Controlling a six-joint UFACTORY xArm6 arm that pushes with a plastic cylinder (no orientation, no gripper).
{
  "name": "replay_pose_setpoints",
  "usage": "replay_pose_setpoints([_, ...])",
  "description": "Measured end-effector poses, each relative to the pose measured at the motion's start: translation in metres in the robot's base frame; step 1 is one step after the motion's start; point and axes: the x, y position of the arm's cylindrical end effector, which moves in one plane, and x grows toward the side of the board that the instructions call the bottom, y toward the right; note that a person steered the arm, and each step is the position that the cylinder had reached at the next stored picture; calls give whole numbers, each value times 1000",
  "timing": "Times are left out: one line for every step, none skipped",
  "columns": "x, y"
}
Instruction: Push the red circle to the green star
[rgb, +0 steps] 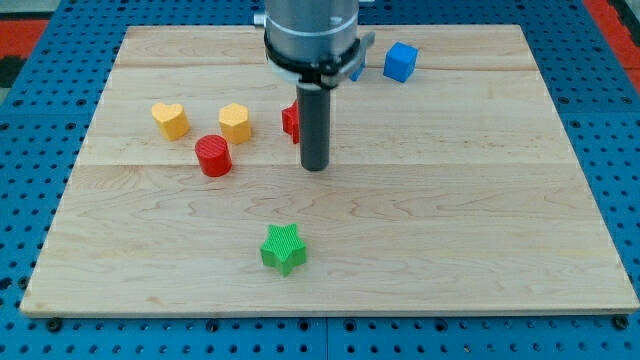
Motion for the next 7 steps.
replay_pose_setpoints([-6, -39])
replay_pose_setpoints([-13, -77])
replay_pose_setpoints([-20, -123])
replay_pose_setpoints([-1, -182])
replay_pose_setpoints([22, -186])
replay_pose_setpoints([35, -83])
replay_pose_setpoints([20, -113])
